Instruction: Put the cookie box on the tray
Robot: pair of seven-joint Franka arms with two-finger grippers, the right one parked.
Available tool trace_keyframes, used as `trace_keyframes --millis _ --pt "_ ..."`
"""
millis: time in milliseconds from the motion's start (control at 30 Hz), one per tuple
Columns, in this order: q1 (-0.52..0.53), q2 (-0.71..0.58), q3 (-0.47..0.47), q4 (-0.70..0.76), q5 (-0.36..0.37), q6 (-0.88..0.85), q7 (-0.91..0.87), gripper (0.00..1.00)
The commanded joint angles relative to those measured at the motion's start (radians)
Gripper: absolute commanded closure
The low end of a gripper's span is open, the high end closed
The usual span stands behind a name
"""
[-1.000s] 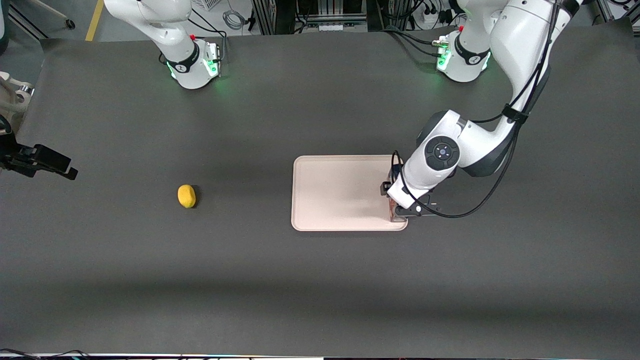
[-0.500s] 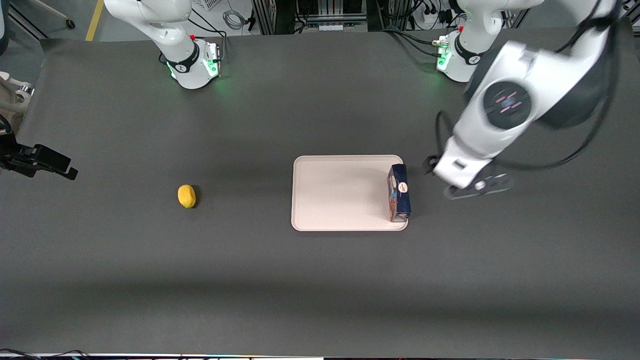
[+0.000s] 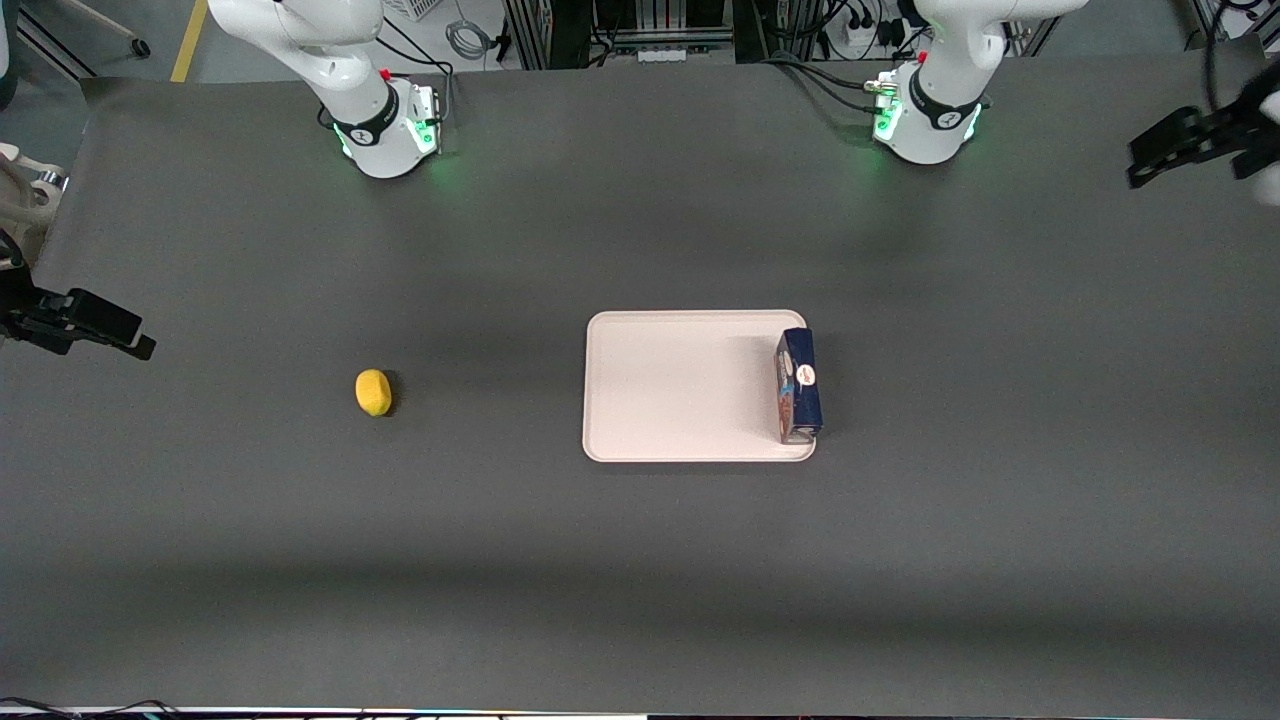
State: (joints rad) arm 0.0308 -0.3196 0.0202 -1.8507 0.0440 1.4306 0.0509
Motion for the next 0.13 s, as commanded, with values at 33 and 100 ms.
trace_keyframes --millis 33,100 --pt "-0.008 -0.032 -0.002 -0.025 -0.007 0.025 0.010 0.00" --pt "-0.009 -0.032 -0.005 -0.024 -0.009 0.027 0.010 0.00"
